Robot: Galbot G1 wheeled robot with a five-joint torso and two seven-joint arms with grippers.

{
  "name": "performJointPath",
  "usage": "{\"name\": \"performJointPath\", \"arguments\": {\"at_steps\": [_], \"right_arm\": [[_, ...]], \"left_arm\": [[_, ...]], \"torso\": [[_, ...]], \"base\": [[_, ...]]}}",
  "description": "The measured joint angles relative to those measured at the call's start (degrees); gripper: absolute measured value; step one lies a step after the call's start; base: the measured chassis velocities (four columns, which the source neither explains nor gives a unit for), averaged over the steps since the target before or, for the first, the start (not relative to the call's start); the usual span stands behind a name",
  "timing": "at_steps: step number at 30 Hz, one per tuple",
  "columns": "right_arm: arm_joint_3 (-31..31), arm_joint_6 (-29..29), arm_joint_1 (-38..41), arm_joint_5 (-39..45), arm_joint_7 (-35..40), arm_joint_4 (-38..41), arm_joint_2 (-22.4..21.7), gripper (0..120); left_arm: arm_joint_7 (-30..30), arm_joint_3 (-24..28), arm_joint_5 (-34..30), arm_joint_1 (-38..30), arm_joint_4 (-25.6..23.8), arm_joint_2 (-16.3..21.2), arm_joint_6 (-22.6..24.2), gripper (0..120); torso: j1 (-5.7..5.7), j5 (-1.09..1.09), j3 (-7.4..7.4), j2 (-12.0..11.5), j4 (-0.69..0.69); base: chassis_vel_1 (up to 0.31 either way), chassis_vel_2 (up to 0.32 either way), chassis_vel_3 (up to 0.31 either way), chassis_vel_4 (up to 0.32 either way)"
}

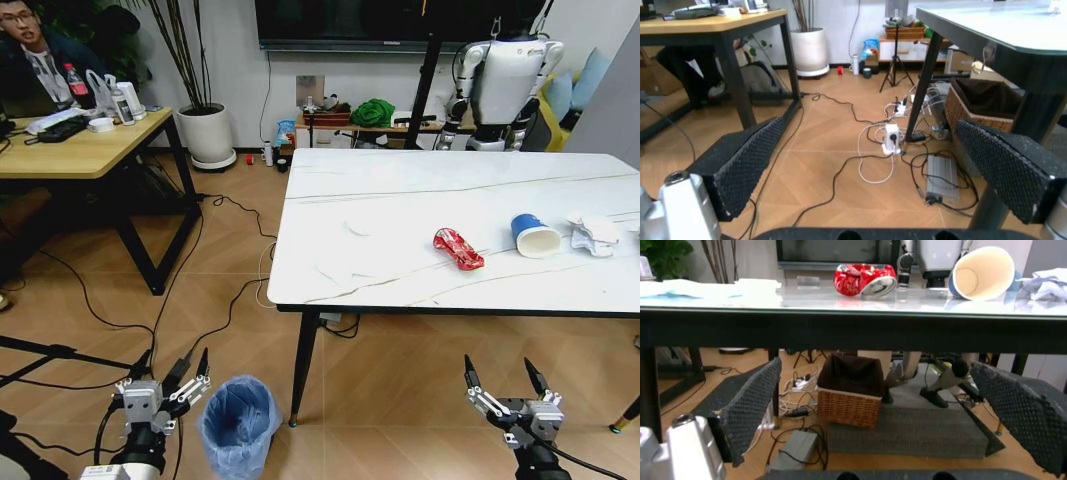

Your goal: Pick up the trash bin and place the trash from the table into it.

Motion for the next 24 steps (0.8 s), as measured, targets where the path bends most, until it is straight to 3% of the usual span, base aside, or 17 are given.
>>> {"name": "performJointPath", "arguments": {"at_steps": [24], "right_arm": [[-0.5, 0.6, 0.0, -0.2, -0.2, -0.7, 0.4, 100]], "left_arm": [[0.1, 1.0, 1.1, 0.5, 1.0, -0.6, -0.9, 100]], "torso": [[-2.84, 0.00, -3.79, -6.6, 0.00]], "base": [[0.000, 0.000, 0.000, 0.000]]}}
